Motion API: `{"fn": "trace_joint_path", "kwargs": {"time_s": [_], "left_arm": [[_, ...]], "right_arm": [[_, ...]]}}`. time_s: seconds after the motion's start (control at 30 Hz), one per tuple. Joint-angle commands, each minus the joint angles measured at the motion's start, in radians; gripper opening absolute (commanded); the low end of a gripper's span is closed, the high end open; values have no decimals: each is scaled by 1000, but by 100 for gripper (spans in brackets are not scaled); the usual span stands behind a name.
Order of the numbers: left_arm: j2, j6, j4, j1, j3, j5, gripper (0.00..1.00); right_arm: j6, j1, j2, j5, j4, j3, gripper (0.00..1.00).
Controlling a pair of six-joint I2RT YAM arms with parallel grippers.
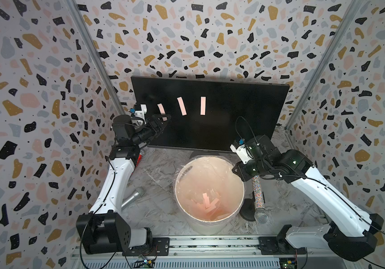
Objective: Remove the sticky note from the monitor
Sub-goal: Tear off the sticky note from the monitor.
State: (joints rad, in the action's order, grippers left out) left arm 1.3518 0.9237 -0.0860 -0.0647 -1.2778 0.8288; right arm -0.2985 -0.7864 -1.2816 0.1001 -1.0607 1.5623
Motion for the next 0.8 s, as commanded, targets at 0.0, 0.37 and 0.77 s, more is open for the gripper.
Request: {"fn": "trace_joint_path", "kwargs": {"time_s": [0.0, 0.37, 0.77], "left_arm": [[2, 7, -68, -6, -43, 7, 74], [21, 27, -98, -5, -52, 8, 70], [19, 65, -136, -6, -57, 26, 60]], "right_arm": [[-19, 3, 12, -6, 18, 3, 17], [-45, 4, 4, -23, 46, 12, 6], [-51, 3, 1, -27, 48, 17, 5]]}}
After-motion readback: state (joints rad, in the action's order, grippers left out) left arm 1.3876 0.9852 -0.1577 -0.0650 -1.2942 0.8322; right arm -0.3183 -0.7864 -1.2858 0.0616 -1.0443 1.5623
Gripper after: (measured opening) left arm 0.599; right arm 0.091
